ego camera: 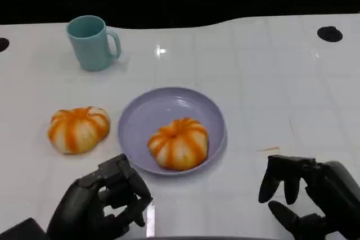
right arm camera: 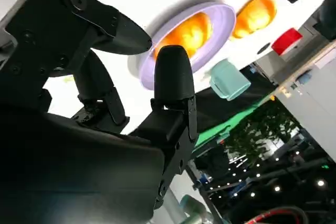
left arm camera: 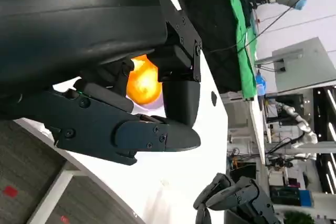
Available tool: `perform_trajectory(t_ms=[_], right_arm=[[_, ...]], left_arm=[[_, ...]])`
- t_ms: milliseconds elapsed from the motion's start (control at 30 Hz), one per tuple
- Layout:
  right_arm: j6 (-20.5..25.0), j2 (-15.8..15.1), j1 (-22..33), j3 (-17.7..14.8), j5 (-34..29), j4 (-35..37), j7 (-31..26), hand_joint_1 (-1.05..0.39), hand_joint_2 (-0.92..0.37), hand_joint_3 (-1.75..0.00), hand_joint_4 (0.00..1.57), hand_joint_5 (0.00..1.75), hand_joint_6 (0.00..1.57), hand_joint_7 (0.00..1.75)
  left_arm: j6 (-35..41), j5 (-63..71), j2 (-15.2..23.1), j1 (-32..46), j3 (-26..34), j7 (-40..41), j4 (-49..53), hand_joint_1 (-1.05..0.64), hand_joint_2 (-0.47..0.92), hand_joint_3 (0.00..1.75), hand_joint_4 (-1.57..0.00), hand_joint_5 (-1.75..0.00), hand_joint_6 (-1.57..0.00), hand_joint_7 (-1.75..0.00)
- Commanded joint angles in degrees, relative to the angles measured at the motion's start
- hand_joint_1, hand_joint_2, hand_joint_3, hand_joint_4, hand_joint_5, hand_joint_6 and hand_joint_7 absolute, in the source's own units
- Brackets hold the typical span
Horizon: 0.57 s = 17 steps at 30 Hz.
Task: Grasp the bread from the table and place it into the plate.
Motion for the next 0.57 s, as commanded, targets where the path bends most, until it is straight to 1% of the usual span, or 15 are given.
perform_trajectory(t_ms=[33,267,567], right_arm=[[-1.1,-0.6,-0.5,0.0,0.0,1.1,-0.9,-0.04,-0.11,-1.43,0.89,1.75,0.75,1.56],[-0.7,-0.7,-0.6,-0.1,-0.7,1.1,-1.0,-0.04,-0.09,-1.42,0.92,1.75,0.75,1.57],[-0.8,-0.8,-0.7,-0.2,-1.2,1.5,-1.5,-0.07,-0.08,-1.43,0.93,1.75,0.76,1.55]], left_arm=[[-1.3,-0.4,0.5,-0.5,0.5,-0.4,1.2,-0.5,0.92,0.29,-0.7,-1.75,-0.6,-1.57],[-2.6,-0.7,0.7,-1.2,0.6,-0.8,2.7,-0.53,0.92,0.27,-0.71,-1.75,-0.62,-1.56],[-3.6,-0.2,0.6,-1.3,0.5,-0.5,3.5,-0.53,0.92,0.28,-0.71,-1.75,-0.63,-1.54]])
